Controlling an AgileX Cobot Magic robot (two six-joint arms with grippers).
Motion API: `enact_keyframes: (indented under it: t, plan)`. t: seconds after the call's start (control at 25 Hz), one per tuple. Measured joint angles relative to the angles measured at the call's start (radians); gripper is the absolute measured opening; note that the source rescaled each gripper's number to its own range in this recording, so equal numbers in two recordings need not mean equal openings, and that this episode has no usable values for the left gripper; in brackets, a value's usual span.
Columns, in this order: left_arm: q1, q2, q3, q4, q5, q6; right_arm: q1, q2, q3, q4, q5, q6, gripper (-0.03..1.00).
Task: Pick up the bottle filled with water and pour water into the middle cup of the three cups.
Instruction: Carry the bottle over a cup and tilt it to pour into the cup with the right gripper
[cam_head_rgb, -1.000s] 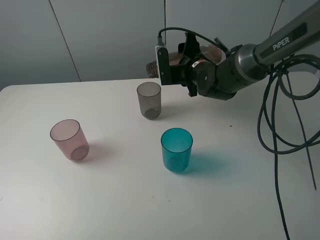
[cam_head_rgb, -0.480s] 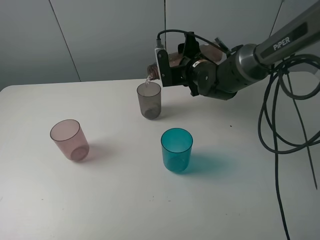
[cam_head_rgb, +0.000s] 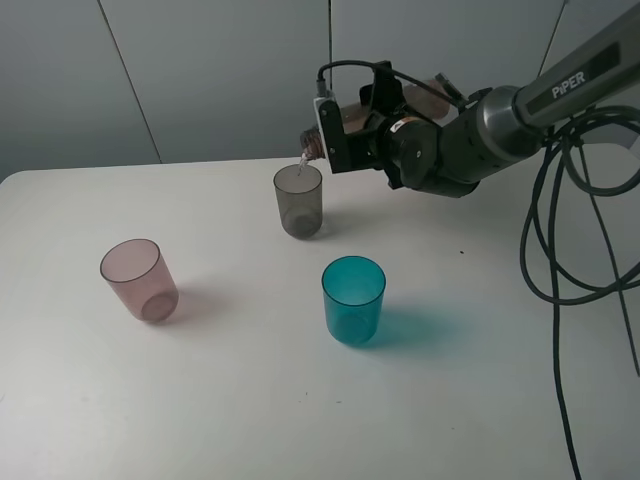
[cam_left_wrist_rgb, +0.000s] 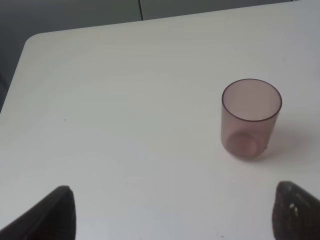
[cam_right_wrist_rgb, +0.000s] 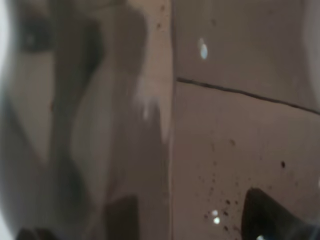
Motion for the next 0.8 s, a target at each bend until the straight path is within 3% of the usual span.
enact_keyframes:
  t: [0.8]
  plan:
    - [0.000, 0.000, 0.000, 0.000, 0.000, 0.000, 0.000, 0.000, 0.000, -0.002, -0.010, -0.066, 0.00]
